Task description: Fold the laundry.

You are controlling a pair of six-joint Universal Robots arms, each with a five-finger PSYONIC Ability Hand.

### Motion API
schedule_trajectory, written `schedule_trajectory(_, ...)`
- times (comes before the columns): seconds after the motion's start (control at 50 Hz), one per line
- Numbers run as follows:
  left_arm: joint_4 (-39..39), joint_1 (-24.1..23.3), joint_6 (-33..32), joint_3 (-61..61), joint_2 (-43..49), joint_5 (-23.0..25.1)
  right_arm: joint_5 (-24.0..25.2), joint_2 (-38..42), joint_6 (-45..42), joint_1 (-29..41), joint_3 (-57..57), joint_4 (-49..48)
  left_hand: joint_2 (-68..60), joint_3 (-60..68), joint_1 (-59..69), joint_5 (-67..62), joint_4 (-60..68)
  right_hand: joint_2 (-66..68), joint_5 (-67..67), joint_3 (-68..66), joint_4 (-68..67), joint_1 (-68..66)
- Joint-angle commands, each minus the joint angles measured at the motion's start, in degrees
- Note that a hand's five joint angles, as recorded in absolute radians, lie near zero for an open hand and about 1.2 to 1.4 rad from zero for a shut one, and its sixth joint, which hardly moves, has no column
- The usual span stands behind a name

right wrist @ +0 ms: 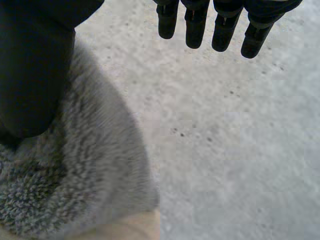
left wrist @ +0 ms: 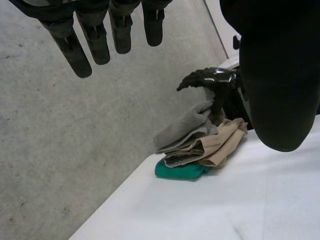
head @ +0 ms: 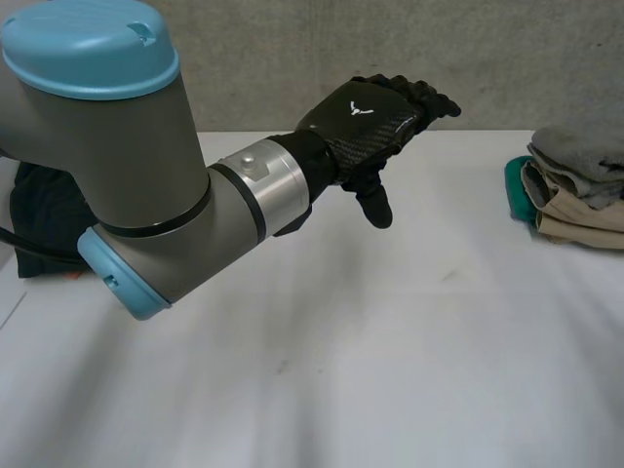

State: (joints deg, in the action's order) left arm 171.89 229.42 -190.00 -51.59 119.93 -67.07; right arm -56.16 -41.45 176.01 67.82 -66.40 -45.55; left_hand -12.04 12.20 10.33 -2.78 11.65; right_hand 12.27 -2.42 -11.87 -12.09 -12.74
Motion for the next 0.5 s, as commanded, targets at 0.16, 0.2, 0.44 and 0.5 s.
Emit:
schedule_trajectory(0.16, 0.1, -1.7, 0.3, -2.0, -1.5, 0.2, -16.4, -14.8, -24.4, -11.6, 0.6, 39.3, 1.5, -1.6, 0.2, 2.2, -1.1, -2.3, 2.4, 1.9, 2.1, 2.7)
schedule_trajectory(0.2, 0.3, -1.8, 0.4, -1.7, -1.5, 0.1, -20.1, -15.8, -28.3, -11.4, 0.7, 39.4, 1.7, -1.8, 0.1, 2.4, -1.3, -2.3, 2.4, 1.9, 2.1, 2.7)
schedule_trajectory(0.44, 2.5, 1.6, 5.6, 4.5, -5.9, -7.8, -19.3, -34.5, -18.0, 2.6, -14.2, 15.8, 1.5, -1.7, 0.2, 2.2, -1.1, -2.3, 2.4, 1.9, 2.1, 2.7)
schedule_trajectory(0.5, 2.2, 8.4, 5.1, 4.0, -7.5, -14.1, -15.4, -37.5, -16.4, 9.5, -21.0, 11.2, 1.3, -1.5, 0.4, 2.1, -0.9, -2.3, 2.4, 1.9, 2.1, 2.7)
